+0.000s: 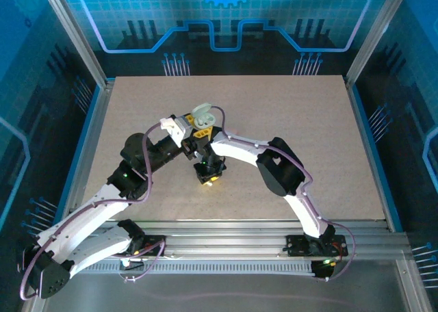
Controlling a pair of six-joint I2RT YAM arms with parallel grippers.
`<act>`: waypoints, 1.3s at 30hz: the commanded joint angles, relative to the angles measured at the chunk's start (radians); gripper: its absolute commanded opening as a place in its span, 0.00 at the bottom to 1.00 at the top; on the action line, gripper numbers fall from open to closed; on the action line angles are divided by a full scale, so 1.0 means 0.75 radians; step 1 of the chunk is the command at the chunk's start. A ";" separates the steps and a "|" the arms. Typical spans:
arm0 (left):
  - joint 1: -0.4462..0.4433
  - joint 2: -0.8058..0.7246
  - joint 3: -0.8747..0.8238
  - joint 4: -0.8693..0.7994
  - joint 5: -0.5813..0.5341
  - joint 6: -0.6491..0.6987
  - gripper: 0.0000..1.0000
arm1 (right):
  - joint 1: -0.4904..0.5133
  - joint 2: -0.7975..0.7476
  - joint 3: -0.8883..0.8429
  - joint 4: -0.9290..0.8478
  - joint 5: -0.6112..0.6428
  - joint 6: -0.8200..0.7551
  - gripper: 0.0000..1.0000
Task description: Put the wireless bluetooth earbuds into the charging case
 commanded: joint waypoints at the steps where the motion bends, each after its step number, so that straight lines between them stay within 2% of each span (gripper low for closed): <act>1: 0.004 -0.005 0.024 0.049 0.000 -0.008 0.37 | 0.016 0.038 0.033 -0.011 -0.022 0.027 0.32; 14: 0.003 0.002 0.027 0.047 0.000 -0.013 0.37 | 0.009 -0.009 -0.019 0.033 -0.043 0.041 0.21; 23: 0.003 0.024 0.031 0.038 -0.001 -0.012 0.37 | -0.074 -0.243 -0.214 0.121 -0.062 0.035 0.18; 28: 0.004 0.062 0.027 0.050 0.006 -0.016 0.37 | -0.186 -0.448 -0.406 0.225 -0.131 0.043 0.18; 33: 0.003 0.124 0.013 0.095 0.042 -0.027 0.37 | -0.361 -0.694 -0.577 0.287 -0.202 0.029 0.19; 39: 0.003 0.220 -0.018 0.199 0.121 -0.034 0.37 | -0.551 -0.957 -0.617 0.262 -0.320 -0.024 0.19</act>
